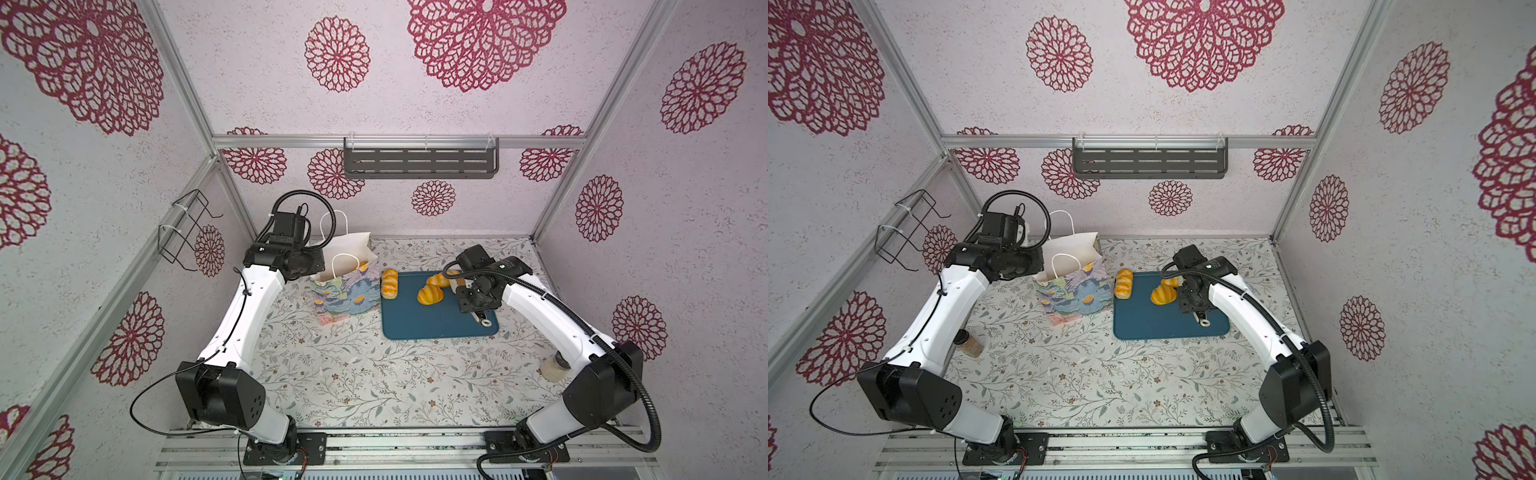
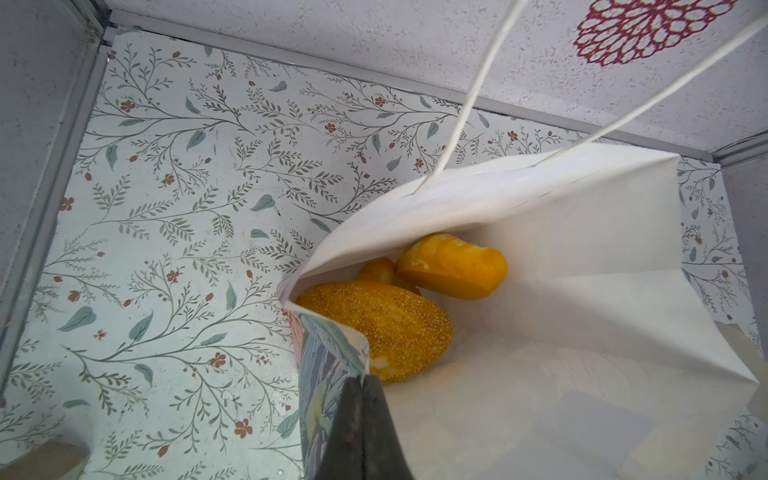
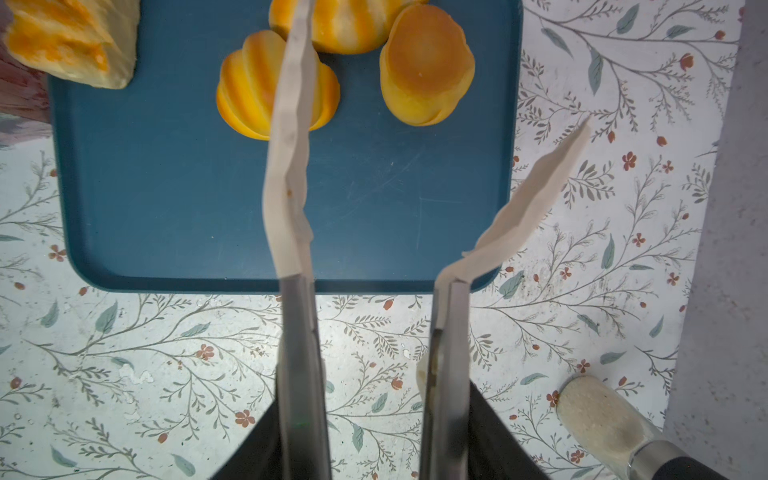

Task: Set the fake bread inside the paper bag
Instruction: 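Lower the open tongs astride the round golden bun on the tray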

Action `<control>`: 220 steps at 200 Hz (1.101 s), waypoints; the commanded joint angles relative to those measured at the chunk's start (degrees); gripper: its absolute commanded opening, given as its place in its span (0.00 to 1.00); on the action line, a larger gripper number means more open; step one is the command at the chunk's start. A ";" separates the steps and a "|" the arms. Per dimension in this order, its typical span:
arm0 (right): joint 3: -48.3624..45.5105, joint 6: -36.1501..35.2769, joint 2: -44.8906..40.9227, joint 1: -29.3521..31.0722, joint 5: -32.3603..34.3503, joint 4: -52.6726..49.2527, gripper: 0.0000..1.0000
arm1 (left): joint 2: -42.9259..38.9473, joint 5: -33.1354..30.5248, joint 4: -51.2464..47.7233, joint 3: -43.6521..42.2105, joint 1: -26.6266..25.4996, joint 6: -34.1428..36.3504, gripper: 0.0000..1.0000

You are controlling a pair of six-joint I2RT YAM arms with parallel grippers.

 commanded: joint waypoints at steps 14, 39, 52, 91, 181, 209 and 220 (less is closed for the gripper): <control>0.70 -1.99 0.78 -0.78 0.46 0.41 0.54 | 0.48 -0.08 -1.22 -0.89 -0.65 0.77 0.00; 0.77 -2.41 1.97 -1.09 0.22 0.76 0.54 | 0.44 0.08 -1.28 -0.91 -0.70 0.80 0.00; 0.76 -2.82 2.58 -1.40 0.01 1.07 0.54 | 0.44 -0.26 -1.30 -0.92 -0.78 0.82 0.00; 1.40 -3.92 5.03 -2.46 -0.34 1.59 0.54 | 0.44 -0.42 -1.31 -0.93 -0.96 0.84 0.00; 4.52 -5.79 11.48 -4.50 -1.40 2.54 0.54 | 0.35 -0.75 -1.31 -0.93 -1.13 0.91 0.00; 5.40 -6.16 13.01 -4.90 -1.16 2.80 0.53 | 0.56 -0.80 -1.31 -0.89 -1.14 0.91 0.00; 5.57 -6.16 13.48 -5.08 -1.17 3.02 0.53 | 0.52 -0.67 -1.31 -0.91 -1.14 0.94 0.00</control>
